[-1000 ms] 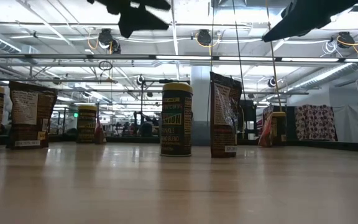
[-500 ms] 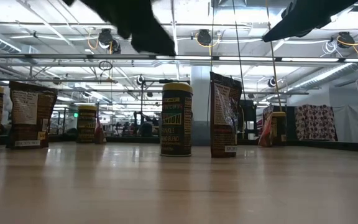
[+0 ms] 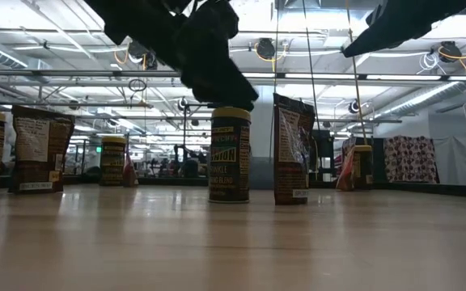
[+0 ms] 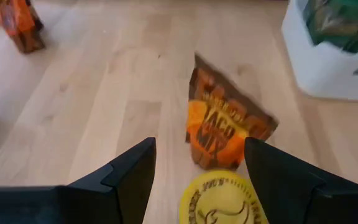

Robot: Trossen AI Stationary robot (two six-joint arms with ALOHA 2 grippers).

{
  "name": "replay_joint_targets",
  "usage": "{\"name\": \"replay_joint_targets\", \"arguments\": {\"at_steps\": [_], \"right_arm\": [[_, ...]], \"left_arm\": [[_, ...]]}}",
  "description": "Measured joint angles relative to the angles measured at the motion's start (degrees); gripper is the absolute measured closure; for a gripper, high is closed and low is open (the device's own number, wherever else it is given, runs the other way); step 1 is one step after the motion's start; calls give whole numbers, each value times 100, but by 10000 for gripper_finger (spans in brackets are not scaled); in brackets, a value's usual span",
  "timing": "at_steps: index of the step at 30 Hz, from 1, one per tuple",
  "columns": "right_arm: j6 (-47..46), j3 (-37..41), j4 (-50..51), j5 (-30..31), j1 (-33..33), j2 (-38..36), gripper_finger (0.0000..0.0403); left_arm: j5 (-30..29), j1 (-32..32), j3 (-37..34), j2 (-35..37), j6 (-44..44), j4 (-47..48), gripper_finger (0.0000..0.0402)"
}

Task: Sort spices by type
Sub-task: Put the bottom right yellow seasoning bottle into the gray bin

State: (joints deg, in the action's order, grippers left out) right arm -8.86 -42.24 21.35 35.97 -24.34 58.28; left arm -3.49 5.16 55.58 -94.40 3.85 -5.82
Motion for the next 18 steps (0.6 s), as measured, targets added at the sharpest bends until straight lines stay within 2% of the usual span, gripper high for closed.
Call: {"name": "replay_joint_targets", "arguments": {"at_steps": [4,9,15,18], "right_arm": [[6,0,10,4,0,0,396],[25,-2,-1,17,0,0,396],[4,-2,-5,19,0,0,396],[-41,-2,-5,20,0,0,396]], "left_arm": [[72,1,-1,62,14,13,150],[388,1,29,66,152,136,125],[339,6,678,64,-171,1399,88],[323,23,885,66,-423,1596,82]]}}
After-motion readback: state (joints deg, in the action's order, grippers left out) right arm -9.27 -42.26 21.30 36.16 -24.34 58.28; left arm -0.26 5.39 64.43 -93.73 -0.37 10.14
